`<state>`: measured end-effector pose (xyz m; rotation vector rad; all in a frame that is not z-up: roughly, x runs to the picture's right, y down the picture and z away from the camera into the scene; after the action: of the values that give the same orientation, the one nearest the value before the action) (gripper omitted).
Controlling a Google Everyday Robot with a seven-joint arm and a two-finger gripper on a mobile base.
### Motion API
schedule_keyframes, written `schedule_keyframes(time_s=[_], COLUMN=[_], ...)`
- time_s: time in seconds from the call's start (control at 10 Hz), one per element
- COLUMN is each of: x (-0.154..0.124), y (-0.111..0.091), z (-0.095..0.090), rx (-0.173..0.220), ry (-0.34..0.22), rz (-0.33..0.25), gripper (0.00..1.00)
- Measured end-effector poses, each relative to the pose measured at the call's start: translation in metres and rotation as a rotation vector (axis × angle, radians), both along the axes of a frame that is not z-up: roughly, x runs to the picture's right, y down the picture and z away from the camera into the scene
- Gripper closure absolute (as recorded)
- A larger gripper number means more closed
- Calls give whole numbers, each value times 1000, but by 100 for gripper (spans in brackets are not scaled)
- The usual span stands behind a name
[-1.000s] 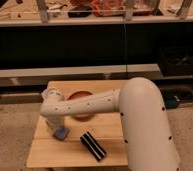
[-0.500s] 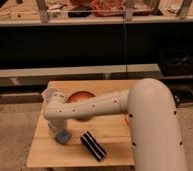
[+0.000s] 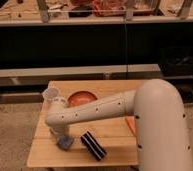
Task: Wipe the white sponge on the table
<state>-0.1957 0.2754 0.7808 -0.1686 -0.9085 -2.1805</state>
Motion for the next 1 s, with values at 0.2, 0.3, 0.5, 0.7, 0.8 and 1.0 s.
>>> schedule_keyframes(time_s=[0.2,0.3,0.5,0.7,0.8,1.0], x=[-10,-12,-21,-39,-48,-72], y=[18,22,34,43,46,49], z=[-12,-14,-23,-30,-33,-30], rx=[-13,-12,-14,-8,-10,-17], ry=[-22,-30,-56,-94,-108,-136], rz=[-34,-43,-60,-86,-99,-147], gripper=[100,100,100,100,100,100])
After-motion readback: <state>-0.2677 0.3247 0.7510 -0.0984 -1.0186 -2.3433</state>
